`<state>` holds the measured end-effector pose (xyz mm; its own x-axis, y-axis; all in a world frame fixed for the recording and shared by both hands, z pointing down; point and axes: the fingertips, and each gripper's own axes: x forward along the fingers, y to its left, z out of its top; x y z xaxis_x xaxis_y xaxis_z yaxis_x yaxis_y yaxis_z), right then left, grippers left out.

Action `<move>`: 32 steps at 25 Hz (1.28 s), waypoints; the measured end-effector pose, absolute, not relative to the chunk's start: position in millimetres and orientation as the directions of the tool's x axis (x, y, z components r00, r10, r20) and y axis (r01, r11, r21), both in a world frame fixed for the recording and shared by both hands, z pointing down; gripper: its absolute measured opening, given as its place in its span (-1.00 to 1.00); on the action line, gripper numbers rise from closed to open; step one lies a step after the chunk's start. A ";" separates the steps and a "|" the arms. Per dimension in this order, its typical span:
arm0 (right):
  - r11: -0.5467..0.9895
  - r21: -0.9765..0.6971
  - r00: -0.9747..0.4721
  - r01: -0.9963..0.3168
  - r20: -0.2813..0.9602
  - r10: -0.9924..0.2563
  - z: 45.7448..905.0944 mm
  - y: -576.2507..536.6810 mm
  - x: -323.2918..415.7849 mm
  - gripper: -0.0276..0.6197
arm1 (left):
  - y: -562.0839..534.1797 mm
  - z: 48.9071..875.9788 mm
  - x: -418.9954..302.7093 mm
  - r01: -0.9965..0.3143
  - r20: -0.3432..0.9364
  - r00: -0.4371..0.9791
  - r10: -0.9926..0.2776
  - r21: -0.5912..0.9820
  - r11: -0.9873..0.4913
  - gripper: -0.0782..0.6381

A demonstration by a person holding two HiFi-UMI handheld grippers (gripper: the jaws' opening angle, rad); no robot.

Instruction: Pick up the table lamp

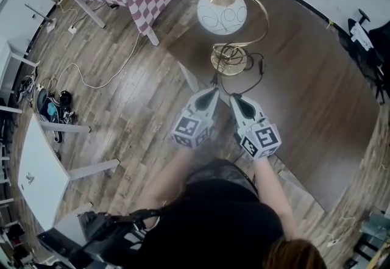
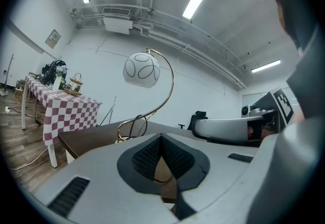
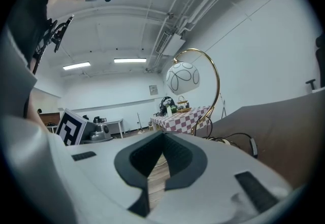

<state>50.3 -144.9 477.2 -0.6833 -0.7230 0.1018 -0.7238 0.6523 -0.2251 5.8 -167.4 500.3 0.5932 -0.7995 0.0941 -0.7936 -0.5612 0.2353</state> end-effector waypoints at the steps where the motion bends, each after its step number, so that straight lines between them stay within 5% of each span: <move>1: 0.658 -0.223 -0.688 -0.719 0.097 -0.719 477.9 -147.2 48.7 -0.90 | -170.9 502.1 4.0 -0.796 0.091 0.589 -0.803 0.235 -0.557 -0.77; 24: 0.638 -0.235 -0.675 -0.733 0.133 -0.726 521.1 -225.6 42.7 -0.90 | -267.8 546.3 -16.2 -0.817 0.082 0.562 -0.823 0.212 -0.537 -0.77; 32: 0.620 -0.247 -0.662 -0.745 0.155 -0.734 530.2 -243.7 48.5 -0.90 | -300.9 556.2 -17.2 -0.821 0.103 0.561 -0.822 0.201 -0.535 -0.56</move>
<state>48.5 -243.7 530.2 -0.6616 -0.7338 0.1545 -0.7450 0.6197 -0.2470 -17.2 -300.9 556.2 0.5606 -0.8216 0.1031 -0.8208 -0.5348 0.2008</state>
